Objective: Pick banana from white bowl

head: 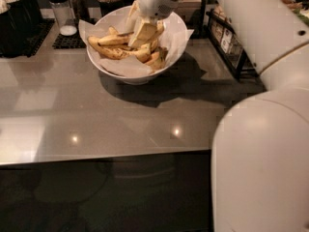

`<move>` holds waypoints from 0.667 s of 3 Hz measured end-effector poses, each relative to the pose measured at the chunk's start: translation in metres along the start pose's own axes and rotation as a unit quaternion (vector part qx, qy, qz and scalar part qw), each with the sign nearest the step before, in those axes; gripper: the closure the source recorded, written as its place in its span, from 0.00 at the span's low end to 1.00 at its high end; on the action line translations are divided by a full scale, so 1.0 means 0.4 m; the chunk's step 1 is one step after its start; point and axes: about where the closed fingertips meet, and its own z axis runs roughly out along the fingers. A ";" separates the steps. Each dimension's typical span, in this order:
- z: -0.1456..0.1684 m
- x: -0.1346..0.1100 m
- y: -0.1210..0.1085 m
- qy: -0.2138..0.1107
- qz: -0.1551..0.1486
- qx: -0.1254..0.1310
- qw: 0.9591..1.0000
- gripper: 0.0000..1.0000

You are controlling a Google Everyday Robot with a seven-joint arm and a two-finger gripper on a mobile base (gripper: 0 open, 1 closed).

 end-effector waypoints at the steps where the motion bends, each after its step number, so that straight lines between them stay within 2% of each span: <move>1: -0.147 -0.084 0.031 0.004 -0.015 0.084 0.996 1.00; 2: -0.207 -0.130 0.102 -0.013 -0.013 0.137 0.990 1.00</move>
Offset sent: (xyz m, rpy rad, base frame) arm -0.1240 -0.0295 0.0503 0.2113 -0.2494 -0.1523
